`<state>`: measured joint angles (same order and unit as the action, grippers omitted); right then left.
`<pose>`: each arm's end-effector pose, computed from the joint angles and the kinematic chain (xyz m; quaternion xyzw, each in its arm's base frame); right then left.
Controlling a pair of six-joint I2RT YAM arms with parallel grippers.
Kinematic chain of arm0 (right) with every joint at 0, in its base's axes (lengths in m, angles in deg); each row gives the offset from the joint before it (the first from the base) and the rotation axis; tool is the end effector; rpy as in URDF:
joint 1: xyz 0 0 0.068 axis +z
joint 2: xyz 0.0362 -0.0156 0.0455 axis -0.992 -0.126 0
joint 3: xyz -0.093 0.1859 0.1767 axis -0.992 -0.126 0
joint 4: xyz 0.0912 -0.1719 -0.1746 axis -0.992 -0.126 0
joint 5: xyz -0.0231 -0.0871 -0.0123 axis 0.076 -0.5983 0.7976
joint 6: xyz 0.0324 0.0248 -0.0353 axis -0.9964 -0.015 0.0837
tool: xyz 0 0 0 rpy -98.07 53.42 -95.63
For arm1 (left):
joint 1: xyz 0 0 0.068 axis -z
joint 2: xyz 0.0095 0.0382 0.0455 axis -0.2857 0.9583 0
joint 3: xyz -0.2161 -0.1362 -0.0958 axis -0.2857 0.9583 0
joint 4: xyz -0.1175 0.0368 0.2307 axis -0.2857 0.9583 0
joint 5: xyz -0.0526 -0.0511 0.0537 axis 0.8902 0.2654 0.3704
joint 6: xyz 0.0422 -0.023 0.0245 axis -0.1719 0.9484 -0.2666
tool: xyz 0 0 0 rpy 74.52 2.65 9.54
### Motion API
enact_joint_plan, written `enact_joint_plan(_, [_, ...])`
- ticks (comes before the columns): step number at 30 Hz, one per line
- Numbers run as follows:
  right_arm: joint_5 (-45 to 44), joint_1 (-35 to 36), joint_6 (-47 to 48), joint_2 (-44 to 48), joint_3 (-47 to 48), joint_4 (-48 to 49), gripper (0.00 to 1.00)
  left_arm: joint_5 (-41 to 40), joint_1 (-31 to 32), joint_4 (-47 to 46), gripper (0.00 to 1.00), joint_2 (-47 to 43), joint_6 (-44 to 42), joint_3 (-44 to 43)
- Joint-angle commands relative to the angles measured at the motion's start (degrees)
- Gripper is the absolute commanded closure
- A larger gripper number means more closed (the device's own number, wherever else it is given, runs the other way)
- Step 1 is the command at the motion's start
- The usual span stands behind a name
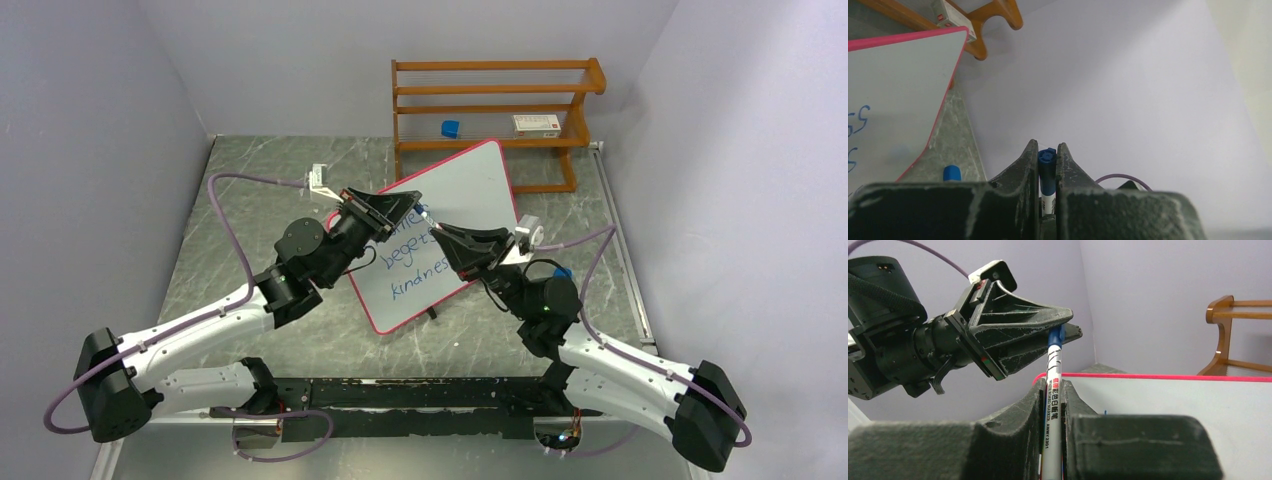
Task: Write a sentence on the whiteboard
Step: Close the whiteboard marker at the center of the board.
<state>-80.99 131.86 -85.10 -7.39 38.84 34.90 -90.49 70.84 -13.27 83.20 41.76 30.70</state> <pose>0.1241 0.1443 0.3136 -0.1684 0.4768 0.4422 0.7408 0.1570 -0.2000 0.3671 -0.1849 0.6114 -0.6193 0.4566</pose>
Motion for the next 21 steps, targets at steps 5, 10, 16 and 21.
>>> enact_joint_plan(5, [1.17, -0.19, -1.37, -1.90, 4.94, 2.63, 1.00, 9.93, 4.71, -1.51, 0.95, 2.07, -2.46, 0.79])
enact_joint_plan(10, [-0.25, -0.15, -5.33, -1.99, 6.94, 0.13, 1.00, 12.44, 6.29, -6.29, 0.95, 1.14, -5.56, 3.77])
enact_joint_plan(16, [-0.68, -0.24, -6.90, -3.49, 7.08, 1.18, 1.00, 11.94, 7.20, -8.57, 0.95, 0.50, -6.99, 5.70])
enact_joint_plan(21, [-3.62, -0.28, -4.68, -2.33, 6.95, -2.81, 1.00, 3.01, 5.83, 1.11, 0.84, -4.96, -12.99, 2.38])
